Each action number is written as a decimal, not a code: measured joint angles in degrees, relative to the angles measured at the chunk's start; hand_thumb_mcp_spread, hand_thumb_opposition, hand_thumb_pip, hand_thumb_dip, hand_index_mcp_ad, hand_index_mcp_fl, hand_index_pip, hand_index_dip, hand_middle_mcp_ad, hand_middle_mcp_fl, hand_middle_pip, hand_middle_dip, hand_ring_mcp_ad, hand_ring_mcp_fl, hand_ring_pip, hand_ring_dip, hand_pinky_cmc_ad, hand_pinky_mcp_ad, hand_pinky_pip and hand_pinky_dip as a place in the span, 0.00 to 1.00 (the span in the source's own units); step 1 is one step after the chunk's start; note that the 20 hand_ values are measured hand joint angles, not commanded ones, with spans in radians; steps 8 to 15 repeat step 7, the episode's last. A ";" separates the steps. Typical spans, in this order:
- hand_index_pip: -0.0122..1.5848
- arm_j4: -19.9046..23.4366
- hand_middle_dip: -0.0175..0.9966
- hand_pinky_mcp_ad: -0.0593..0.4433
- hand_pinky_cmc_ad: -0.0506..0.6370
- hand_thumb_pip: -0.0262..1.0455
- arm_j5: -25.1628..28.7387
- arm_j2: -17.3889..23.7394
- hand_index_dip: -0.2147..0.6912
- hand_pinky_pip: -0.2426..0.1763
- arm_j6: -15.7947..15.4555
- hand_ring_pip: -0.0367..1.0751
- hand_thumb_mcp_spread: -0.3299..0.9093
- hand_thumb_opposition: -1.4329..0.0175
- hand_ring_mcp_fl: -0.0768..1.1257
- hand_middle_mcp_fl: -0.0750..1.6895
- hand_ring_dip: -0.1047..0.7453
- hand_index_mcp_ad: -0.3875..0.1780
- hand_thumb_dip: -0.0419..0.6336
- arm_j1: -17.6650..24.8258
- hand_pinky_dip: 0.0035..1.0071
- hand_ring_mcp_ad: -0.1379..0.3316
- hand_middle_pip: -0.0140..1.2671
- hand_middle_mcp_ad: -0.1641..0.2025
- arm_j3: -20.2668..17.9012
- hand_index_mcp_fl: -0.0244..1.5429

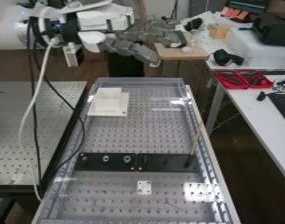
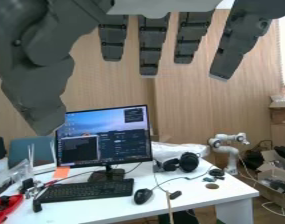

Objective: Grab the paper clip and place it in the clear container

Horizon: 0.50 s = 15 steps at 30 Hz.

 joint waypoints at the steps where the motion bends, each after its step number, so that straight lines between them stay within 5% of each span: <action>1: 0.08 0.06 0.30 0.68 0.58 0.65 0.00 0.01 0.05 0.43 -0.02 0.12 0.42 0.50 0.06 0.11 0.32 0.38 0.37 0.01 0.43 0.54 0.11 0.49 -0.03 0.09; 7: 0.13 0.75 0.29 0.68 0.58 0.65 0.01 0.42 0.12 0.43 0.07 0.12 0.42 0.50 0.06 0.11 0.30 0.39 0.37 0.09 0.43 0.54 0.11 0.49 -0.56 0.21; 15: 0.13 0.75 0.29 0.68 0.58 0.65 0.01 0.42 0.12 0.43 0.07 0.12 0.42 0.50 0.06 0.11 0.30 0.39 0.37 0.09 0.43 0.54 0.11 0.49 -0.56 0.21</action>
